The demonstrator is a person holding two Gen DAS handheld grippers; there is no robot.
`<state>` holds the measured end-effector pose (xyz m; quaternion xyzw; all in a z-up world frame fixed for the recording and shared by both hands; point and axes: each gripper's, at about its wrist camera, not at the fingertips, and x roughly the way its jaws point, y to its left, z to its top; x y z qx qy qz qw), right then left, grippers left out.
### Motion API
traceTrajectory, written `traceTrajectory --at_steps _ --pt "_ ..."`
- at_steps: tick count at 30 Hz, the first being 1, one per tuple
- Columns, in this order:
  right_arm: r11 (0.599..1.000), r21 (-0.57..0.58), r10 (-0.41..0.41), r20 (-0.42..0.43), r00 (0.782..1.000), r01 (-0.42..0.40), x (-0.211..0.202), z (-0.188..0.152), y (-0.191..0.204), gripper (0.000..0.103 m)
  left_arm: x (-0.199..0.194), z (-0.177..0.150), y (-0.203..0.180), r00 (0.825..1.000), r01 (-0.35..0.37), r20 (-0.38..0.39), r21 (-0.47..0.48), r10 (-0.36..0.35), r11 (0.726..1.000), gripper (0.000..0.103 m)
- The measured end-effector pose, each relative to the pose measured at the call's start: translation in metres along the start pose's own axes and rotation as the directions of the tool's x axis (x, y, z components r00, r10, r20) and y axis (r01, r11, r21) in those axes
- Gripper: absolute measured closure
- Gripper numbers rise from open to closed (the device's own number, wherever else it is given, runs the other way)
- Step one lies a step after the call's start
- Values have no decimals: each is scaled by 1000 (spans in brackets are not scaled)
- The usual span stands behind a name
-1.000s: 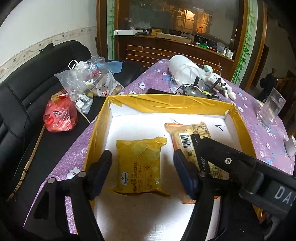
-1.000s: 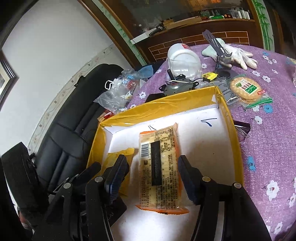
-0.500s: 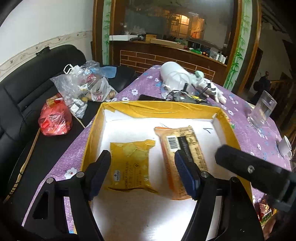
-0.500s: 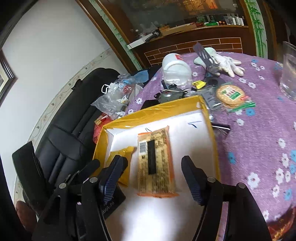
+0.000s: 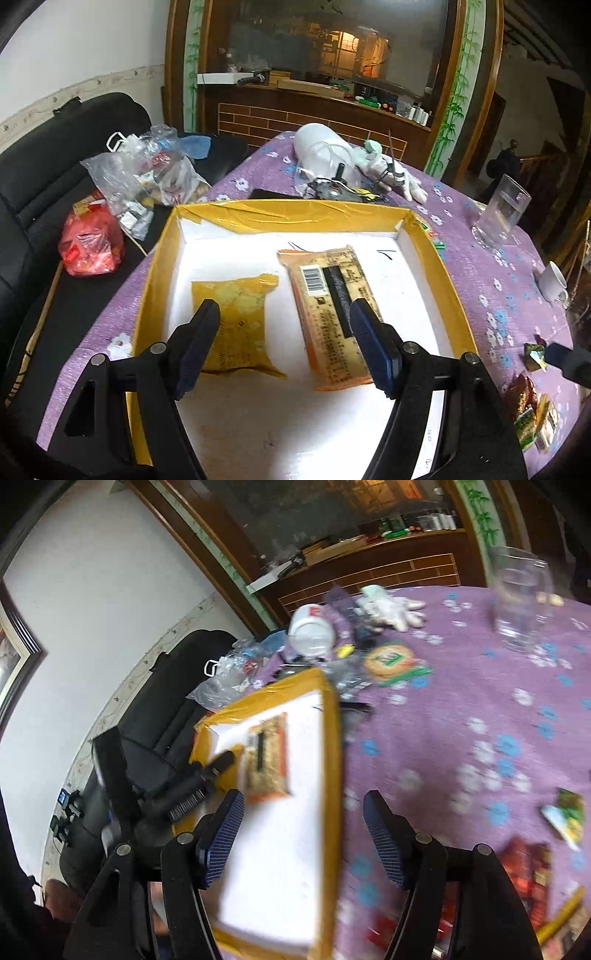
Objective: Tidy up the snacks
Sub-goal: 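Grasp a red candy packet with the left tool while the right tool grasps a clear biscuit pack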
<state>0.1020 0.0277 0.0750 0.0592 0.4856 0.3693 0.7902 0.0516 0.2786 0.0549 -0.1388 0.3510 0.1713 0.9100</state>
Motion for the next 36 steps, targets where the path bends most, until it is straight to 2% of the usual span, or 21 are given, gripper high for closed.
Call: traceTrajectory --at_steps 4,8,11,14,16,19,23,27,29,31,34,36 --pt "999 20 -48 18 999 47 -43 -21 -44 34 -6 -3 -11 1000 24 8 36 -24 999 30" --pt "991 106 -88 62 994 81 -88 -48 -98 33 -20 -6 -30 999 50 12 87 -51 995 30" --pt "979 180 -110 84 990 93 -114 -64 -135 33 -36 -9 -48 995 103 6 119 -104 988 30" --pt "964 222 -171 109 979 144 -133 -74 -167 33 -53 -14 -69 982 190 -20 148 -189 971 30" --pt "950 264 -200 98 975 168 -139 -80 -188 33 -63 -23 -90 975 221 -48 192 -216 956 30" --pt "937 324 -163 78 984 130 -138 -89 -215 33 -75 -37 -114 964 265 -75 249 -254 932 30" --pt "927 344 -159 9 987 146 -127 -95 -232 33 -83 -59 -145 948 318 -120 302 -295 899 30" --pt "957 257 -123 -59 991 134 -114 -97 -221 25 -78 -68 -171 944 326 -164 342 -286 881 30" --pt "975 197 -84 -94 992 101 -109 -99 -207 23 -78 -71 -178 941 333 -180 359 -285 872 31" --pt "987 125 -85 -125 989 100 -106 -102 -192 23 -77 -75 -188 939 338 -199 383 -281 860 31" --pt "985 -54 -171 -162 972 165 -97 -111 -161 23 -68 -77 -207 924 368 -268 420 -274 830 30" --pt "959 -175 -253 -172 952 223 -90 -120 -140 23 -59 -79 -217 916 377 -307 447 -257 811 30"
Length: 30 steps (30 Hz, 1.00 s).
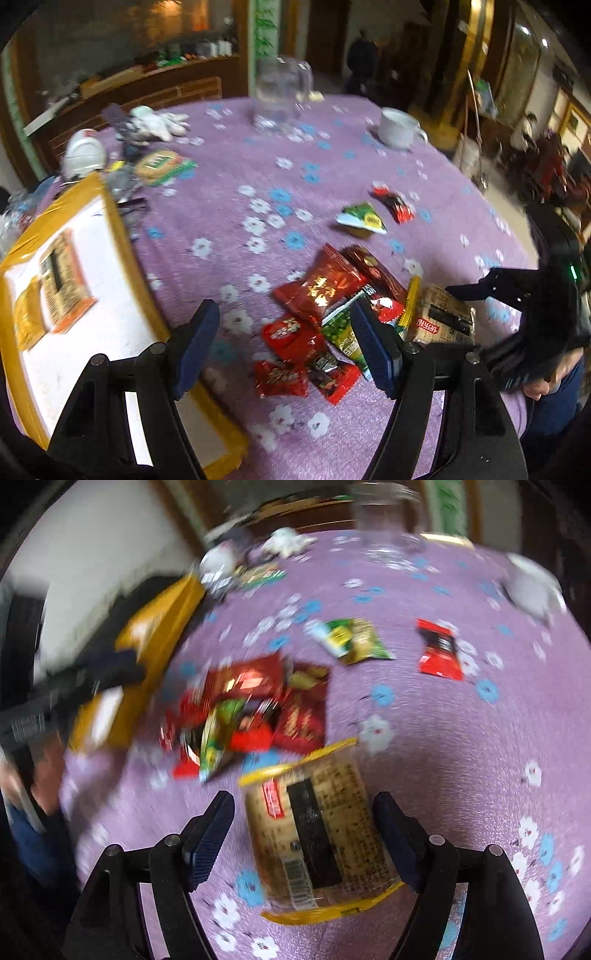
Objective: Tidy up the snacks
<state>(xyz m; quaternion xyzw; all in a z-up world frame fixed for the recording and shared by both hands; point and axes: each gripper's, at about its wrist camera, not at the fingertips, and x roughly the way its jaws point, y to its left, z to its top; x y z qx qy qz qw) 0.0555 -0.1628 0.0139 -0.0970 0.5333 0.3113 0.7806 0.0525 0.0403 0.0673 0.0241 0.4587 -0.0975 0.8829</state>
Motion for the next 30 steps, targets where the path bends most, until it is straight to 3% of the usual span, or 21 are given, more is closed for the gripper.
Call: traceTrajectory --at_steps 3,6,11,19,21,24,30 --pt "994 -63 -90 7 996 90 3 -6 12 27 20 5 -11 997 3 -81 77 3 997 30" --pt "992 -63 -107 22 994 108 3 -9 13 28 39 7 -24 990 -24 -129 180 48 983 30" --pt "993 -45 -108 28 994 109 4 -10 8 28 56 7 -34 980 -105 -136 279 148 955 30" --pt "994 -22 -103 30 994 104 6 -8 7 28 74 24 -32 982 -79 -150 208 111 975 32" --pt "995 -18 -102 31 994 102 6 -8 6 29 80 22 -33 979 -76 -175 174 106 982 50" --pt "995 -14 -101 35 994 101 6 -7 5 29 81 17 -32 983 -71 -163 105 88 992 64" --pt "992 16 -127 76 989 126 -1 -6 0 30 60 4 -27 995 -70 -77 -16 68 997 65"
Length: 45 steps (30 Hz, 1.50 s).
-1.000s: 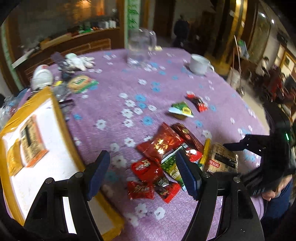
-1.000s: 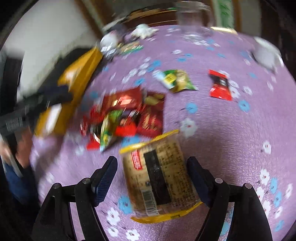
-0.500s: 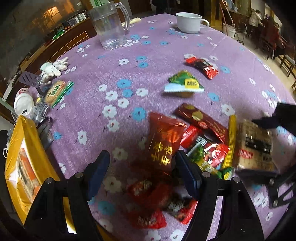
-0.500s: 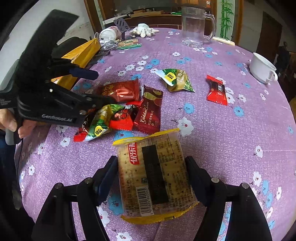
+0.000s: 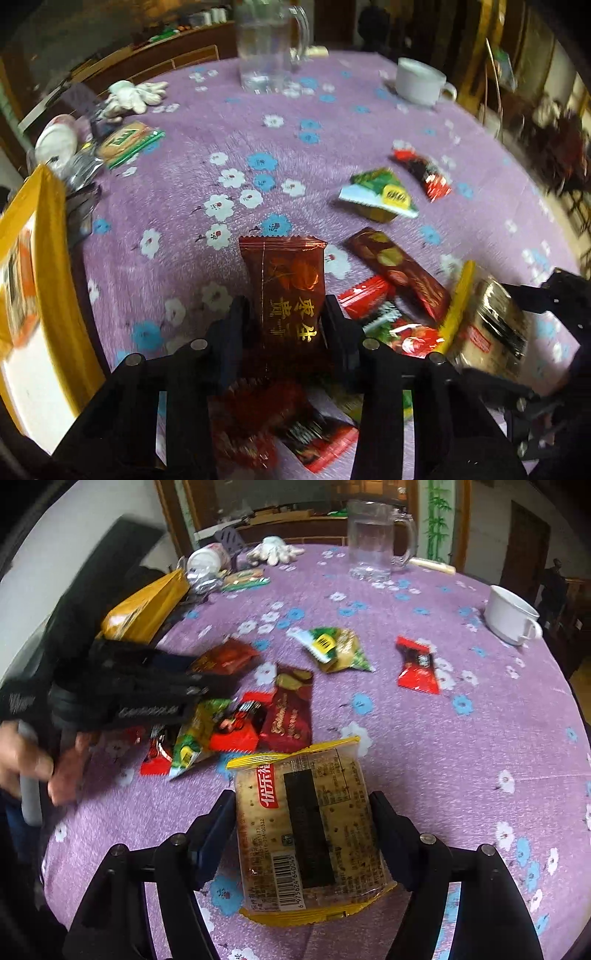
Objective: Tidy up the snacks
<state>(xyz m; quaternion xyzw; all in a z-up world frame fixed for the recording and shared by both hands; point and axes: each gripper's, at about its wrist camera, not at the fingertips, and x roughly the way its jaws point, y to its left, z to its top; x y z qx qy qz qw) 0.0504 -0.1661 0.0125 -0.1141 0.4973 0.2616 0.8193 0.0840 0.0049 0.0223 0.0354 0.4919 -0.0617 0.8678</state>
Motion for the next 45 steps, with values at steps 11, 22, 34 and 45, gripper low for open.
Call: traceTrajectory --at_steps 11,22,34,45 --pt "991 134 -38 130 991 20 -18 9 -25 30 -31 -9 -4 975 16 224 -29 -9 999 65" --pt "977 211 -52 215 975 6 -31 13 -41 30 -36 -16 -6 964 9 265 -8 -7 1000 65" --pt "975 222 -57 204 977 10 -29 12 -41 30 -43 -19 -16 945 -80 321 22 69 997 65" --pt "972 235 -60 202 978 11 -29 12 -44 30 -43 -19 -21 931 -142 343 39 120 989 64"
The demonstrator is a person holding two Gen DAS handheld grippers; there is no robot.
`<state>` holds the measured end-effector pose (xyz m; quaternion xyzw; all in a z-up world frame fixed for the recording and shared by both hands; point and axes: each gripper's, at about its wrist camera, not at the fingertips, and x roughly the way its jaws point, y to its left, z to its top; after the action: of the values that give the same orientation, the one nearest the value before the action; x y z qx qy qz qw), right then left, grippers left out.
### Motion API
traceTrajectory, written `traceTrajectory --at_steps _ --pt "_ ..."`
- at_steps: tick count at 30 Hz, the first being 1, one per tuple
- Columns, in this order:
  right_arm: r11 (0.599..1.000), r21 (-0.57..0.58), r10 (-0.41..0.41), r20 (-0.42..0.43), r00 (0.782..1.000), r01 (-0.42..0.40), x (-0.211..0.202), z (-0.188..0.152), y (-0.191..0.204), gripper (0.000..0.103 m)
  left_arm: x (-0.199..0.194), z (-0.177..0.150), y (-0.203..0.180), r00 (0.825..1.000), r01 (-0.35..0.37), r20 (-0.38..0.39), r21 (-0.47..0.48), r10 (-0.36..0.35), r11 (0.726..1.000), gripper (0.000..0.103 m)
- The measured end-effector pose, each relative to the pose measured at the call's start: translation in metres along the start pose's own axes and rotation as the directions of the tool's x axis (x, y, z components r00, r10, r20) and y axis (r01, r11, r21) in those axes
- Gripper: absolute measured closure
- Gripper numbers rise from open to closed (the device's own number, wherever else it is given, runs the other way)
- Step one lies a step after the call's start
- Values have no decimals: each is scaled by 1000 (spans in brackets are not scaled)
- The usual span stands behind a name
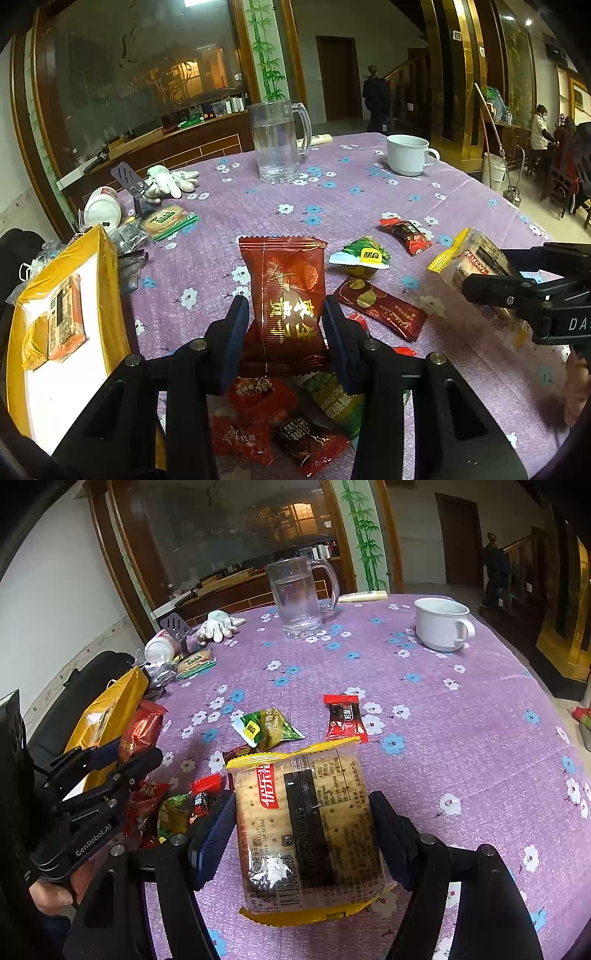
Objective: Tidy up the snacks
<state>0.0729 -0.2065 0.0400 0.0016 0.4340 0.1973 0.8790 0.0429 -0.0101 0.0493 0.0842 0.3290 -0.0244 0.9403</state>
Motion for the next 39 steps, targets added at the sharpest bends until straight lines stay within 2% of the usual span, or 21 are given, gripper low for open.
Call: traceTrajectory --at_steps 16,27,29,33,38,39 --pt "1000 7 3 -1 1000 -3 0 0 -1 30 -2 0 -6 999 -47 28 28 47 998 64" --pt "1000 6 3 2 1000 -3 -2 -1 1 30 2 -2 -5 1000 -27 0 27 27 999 64" --pt "1000 7 3 1 1000 -3 -1 -1 1 30 4 -2 -3 1000 -9 -16 17 9 1000 64" --pt "1000 12 4 3 1000 -4 -2 0 0 30 13 -2 11 993 73 -88 -57 -78 996 64" --pt "1000 16 6 10 1000 -7 -5 0 0 30 28 -5 26 964 165 -185 -158 -193 974 64" --pt "1000 16 11 14 1000 -11 -6 0 0 30 31 -6 25 958 172 -203 -155 -202 973 59"
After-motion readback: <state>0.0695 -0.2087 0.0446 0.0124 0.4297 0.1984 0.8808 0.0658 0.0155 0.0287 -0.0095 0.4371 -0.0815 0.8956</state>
